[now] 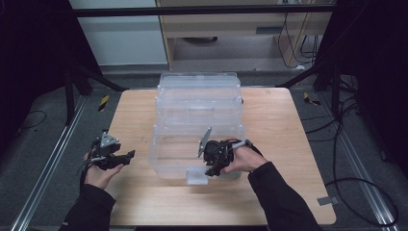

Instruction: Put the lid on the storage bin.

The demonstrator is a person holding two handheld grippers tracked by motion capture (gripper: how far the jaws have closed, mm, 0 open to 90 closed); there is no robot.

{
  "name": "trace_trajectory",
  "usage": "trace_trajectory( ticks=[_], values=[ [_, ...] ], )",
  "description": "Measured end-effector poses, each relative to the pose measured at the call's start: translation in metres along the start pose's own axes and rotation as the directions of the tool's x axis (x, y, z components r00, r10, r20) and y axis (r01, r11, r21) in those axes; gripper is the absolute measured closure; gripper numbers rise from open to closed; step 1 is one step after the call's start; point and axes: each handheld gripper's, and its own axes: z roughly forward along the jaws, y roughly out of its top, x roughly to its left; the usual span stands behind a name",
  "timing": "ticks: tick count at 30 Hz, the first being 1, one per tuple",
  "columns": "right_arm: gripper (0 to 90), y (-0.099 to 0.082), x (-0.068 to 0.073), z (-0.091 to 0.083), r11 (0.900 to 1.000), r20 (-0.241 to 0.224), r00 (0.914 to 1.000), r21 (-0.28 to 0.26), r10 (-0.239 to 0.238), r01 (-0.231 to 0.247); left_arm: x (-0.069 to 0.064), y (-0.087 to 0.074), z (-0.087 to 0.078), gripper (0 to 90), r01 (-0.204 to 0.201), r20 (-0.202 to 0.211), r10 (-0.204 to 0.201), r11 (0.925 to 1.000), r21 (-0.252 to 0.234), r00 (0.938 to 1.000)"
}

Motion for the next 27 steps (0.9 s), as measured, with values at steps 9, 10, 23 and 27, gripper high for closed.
trace_trajectory(
  ticks=[9,10,23,27],
  values=[
    [67.0,0.004,-0.001,0.004,0.9993,-0.035,0.9993,0.035,0.014,-0.012,0.0,0.005,-0.006,34.2,0.001,0.009,0.0,0.9998,-0.018,1.0],
    [67.0,0.004,-0.001,0.004,0.9992,-0.036,0.9993,0.038,0.014,-0.013,0.0,0.006,-0.007,34.3,0.0,0.01,0.001,0.9998,-0.02,1.0],
    [67.1,0.004,0.0,0.004,0.9993,-0.033,0.9994,0.038,0.009,-0.007,0.002,0.031,-0.027,34.9,-0.031,0.035,0.034,0.9964,-0.079,0.9988],
    [67.2,0.003,0.0,0.004,0.9993,-0.034,0.9994,0.037,0.005,-0.004,0.0,0.043,-0.03,35.4,-0.068,0.058,0.074,0.9932,-0.095,0.9956]
  ],
)
